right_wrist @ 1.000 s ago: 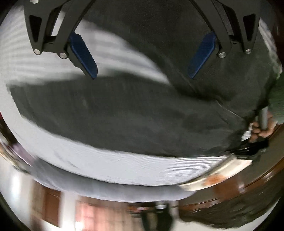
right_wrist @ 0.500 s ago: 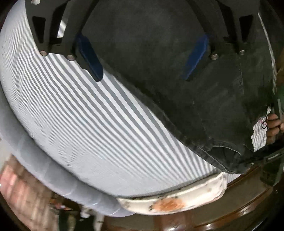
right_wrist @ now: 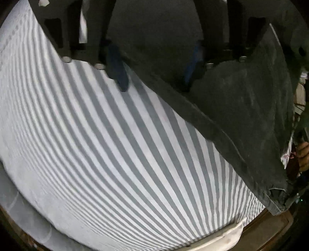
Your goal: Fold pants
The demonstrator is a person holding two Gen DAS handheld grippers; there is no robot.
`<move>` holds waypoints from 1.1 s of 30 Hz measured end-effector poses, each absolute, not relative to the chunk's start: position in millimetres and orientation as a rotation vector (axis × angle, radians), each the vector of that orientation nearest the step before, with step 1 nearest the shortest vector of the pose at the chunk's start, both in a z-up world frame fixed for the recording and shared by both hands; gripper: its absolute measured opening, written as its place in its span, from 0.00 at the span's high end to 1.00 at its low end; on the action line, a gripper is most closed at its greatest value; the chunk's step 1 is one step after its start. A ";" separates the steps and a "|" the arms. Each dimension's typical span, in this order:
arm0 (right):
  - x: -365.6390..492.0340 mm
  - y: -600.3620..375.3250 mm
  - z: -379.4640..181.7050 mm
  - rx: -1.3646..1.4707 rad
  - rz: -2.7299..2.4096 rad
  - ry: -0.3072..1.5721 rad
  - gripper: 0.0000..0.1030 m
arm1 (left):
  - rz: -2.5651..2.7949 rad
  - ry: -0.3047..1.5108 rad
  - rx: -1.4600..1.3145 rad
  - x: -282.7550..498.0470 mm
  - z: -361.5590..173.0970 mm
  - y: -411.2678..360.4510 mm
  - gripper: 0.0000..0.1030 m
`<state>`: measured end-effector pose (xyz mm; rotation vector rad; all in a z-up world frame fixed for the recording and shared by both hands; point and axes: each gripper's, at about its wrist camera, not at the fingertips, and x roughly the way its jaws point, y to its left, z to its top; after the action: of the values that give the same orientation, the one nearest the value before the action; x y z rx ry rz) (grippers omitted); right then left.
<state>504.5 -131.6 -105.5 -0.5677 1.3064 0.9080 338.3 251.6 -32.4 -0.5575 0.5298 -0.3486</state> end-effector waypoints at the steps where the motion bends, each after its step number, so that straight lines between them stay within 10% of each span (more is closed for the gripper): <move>1: 503.3 -135.6 -105.9 -0.561 0.905 1.309 0.71 | -0.344 0.533 -0.555 339.2 -33.1 251.1 0.95; 6: 488.5 -146.6 -87.2 -0.537 0.880 1.225 0.91 | -0.296 0.548 -0.544 342.1 -37.0 251.0 0.95; 33: 219.3 -203.1 14.5 -0.383 0.670 0.979 0.95 | -0.409 0.683 -0.374 200.2 0.6 254.4 0.92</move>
<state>219.3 -203.1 14.5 -0.3835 0.9794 0.6702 200.2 254.4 0.6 -0.3736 0.6828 -0.4093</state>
